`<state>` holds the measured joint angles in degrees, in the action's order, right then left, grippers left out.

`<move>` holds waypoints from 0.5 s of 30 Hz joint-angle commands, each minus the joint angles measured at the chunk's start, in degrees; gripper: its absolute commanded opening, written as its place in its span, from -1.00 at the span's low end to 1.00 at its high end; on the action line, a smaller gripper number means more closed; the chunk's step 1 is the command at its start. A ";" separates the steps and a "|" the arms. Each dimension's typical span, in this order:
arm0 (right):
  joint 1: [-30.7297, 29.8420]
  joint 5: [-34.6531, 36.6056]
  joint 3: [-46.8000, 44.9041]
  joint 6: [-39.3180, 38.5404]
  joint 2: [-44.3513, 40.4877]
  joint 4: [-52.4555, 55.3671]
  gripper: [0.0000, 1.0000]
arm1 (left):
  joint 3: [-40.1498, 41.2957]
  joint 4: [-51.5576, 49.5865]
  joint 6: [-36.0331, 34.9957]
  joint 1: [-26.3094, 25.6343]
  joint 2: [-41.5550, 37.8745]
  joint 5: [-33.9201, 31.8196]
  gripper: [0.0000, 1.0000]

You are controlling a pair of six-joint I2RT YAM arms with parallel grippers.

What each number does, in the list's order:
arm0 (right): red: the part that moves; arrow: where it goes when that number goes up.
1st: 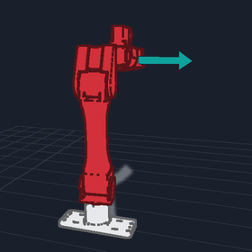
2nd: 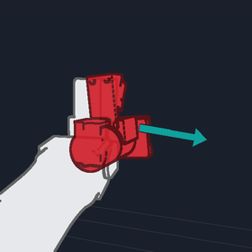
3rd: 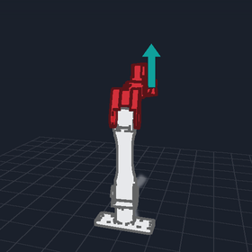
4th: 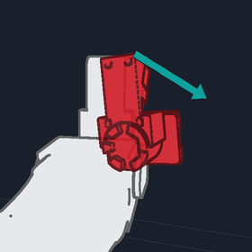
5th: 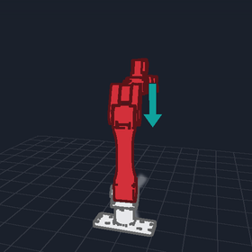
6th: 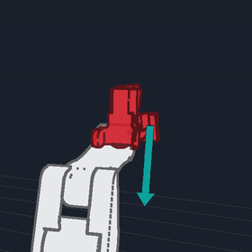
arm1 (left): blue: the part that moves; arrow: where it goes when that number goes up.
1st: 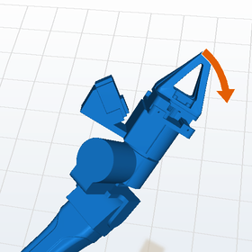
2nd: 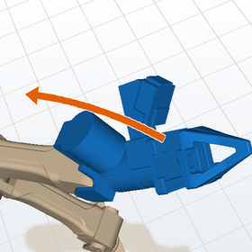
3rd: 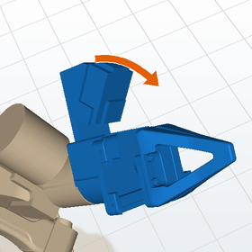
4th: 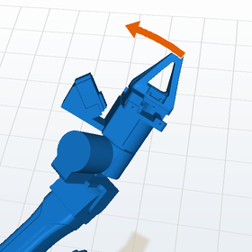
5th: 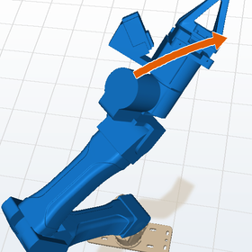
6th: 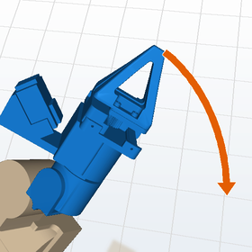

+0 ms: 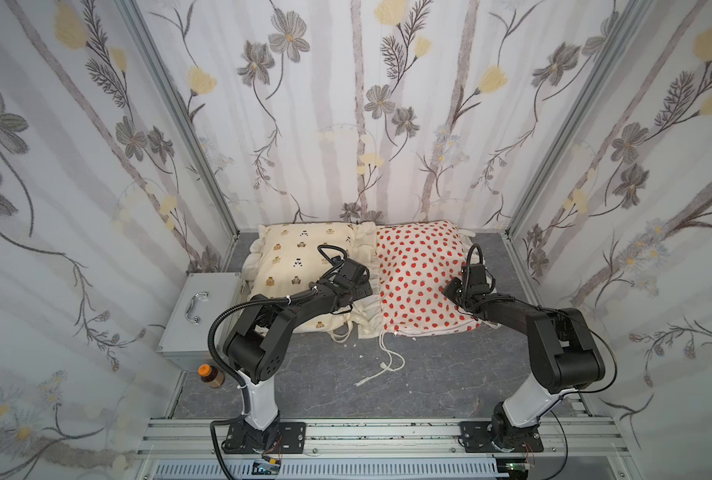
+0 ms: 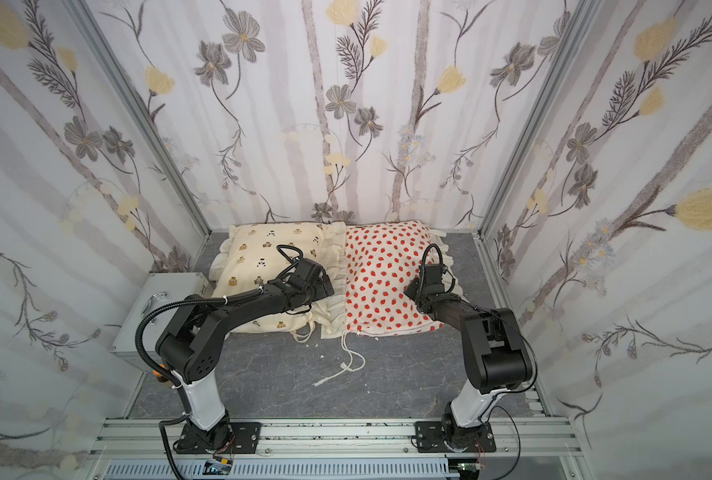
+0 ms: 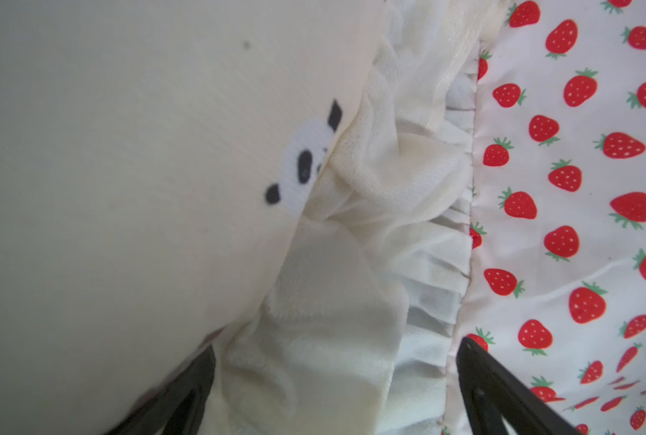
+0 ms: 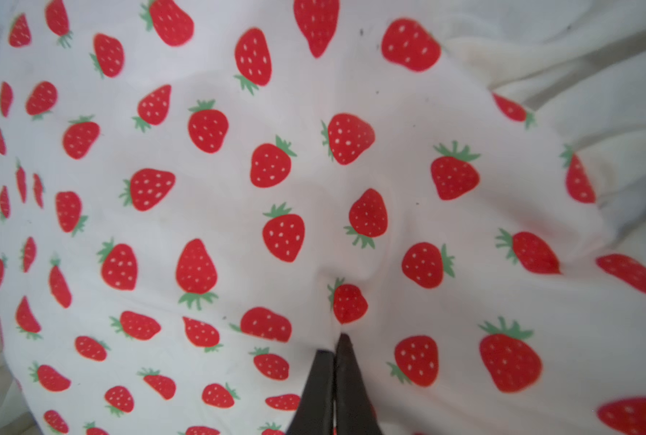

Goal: Zip up pillowcases
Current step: Adjust the pillowcase at the center of the board.

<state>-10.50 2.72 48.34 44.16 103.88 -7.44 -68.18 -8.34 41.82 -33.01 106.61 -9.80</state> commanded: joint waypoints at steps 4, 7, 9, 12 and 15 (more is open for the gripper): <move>1.48 2.06 -4.28 3.34 -7.39 -2.14 -1.00 | -1.01 0.87 -0.43 1.63 0.79 0.21 1.00; 2.30 2.49 -7.24 3.56 -11.49 -1.83 -1.00 | -1.12 1.09 -1.10 1.74 0.48 0.45 1.00; 3.15 2.74 -8.60 3.73 -14.59 -1.32 -1.00 | -1.22 0.79 -1.39 1.73 0.40 0.50 1.00; 3.62 1.76 -9.80 3.36 -16.50 -1.30 -1.00 | -0.70 1.05 -1.42 1.73 -0.28 1.79 1.00; 3.65 -0.58 -9.93 2.59 -16.42 -0.80 -1.00 | 0.73 2.95 -1.75 1.04 -1.80 3.11 1.00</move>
<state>-6.85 3.51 38.59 47.11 87.68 -8.21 -68.18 -7.51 40.88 -31.62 106.08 -7.22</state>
